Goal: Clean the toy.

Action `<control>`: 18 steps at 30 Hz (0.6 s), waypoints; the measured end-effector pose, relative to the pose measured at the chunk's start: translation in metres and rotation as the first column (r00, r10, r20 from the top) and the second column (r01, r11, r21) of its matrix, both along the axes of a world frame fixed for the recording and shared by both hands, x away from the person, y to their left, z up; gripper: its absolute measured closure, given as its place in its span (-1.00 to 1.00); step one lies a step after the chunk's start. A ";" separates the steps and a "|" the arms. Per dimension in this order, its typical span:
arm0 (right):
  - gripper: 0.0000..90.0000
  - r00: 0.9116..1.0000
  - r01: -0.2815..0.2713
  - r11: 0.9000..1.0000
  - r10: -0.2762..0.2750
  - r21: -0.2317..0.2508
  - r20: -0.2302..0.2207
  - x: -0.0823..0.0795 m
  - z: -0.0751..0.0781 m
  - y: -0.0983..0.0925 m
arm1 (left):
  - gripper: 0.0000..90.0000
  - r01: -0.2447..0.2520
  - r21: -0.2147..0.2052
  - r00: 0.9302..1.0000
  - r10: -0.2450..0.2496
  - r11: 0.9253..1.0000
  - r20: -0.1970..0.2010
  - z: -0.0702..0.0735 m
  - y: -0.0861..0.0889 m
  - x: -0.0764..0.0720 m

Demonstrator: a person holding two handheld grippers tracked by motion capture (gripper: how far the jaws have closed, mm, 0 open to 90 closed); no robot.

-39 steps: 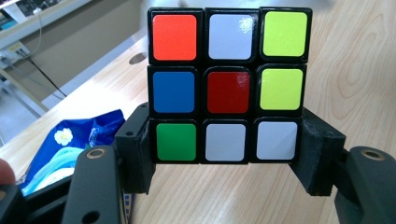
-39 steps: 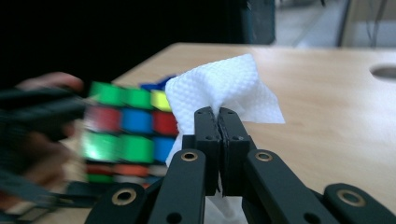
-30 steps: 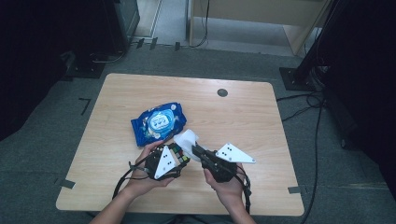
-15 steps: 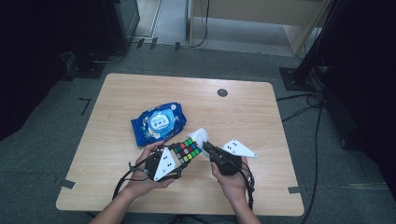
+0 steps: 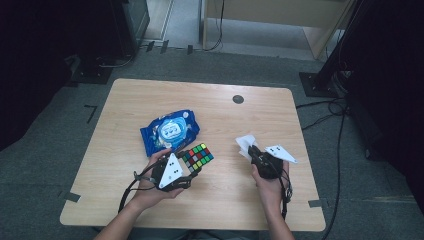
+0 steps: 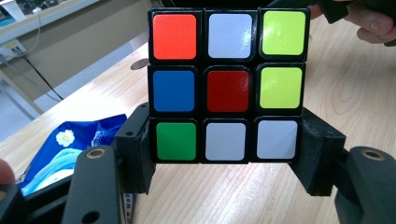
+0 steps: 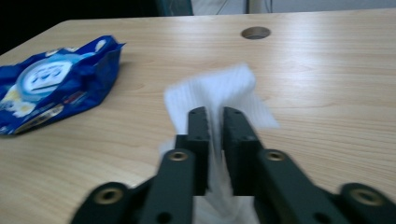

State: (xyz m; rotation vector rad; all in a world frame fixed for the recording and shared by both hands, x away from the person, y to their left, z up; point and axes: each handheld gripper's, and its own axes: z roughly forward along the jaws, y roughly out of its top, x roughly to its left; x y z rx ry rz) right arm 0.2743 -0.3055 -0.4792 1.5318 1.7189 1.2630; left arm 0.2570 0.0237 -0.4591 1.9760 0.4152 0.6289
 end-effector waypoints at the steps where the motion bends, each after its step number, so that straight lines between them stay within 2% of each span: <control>1: 0.48 1.000 -0.001 1.000 0.001 0.019 -0.002 0.001 -0.001 -0.002 | -0.24 -0.003 0.000 1.000 0.003 1.000 -0.003 0.000 0.001 0.001; 5: 0.30 0.998 -0.050 0.995 0.048 0.084 0.028 -0.001 0.003 -0.001 | -0.24 -0.020 0.000 1.000 0.020 1.000 -0.008 -0.001 0.002 0.003; 8: 0.21 0.992 -0.119 0.985 0.113 0.129 0.048 -0.004 0.009 0.010 | -0.24 -0.030 0.005 1.000 0.030 1.000 -0.006 -0.002 0.002 0.004; 10: 0.13 0.984 -0.177 0.973 0.169 0.151 0.060 -0.007 0.015 0.023 | -0.24 -0.039 0.003 0.999 0.039 0.999 -0.005 -0.003 0.002 0.004; 14: -0.05 0.952 -0.306 0.927 0.295 0.215 0.084 -0.017 0.029 0.053 | -0.24 -0.052 0.014 0.999 0.052 0.999 0.005 -0.005 0.001 0.004; 16: -0.17 0.934 -0.357 0.904 0.349 0.237 0.077 -0.021 0.034 0.068 | -0.24 -0.053 0.017 0.999 0.053 0.998 0.004 -0.007 0.000 0.003; 18: -0.27 0.925 -0.379 0.894 0.374 0.238 0.067 -0.024 0.037 0.079 | -0.24 -0.047 0.021 0.999 0.047 0.999 0.006 -0.007 -0.002 0.002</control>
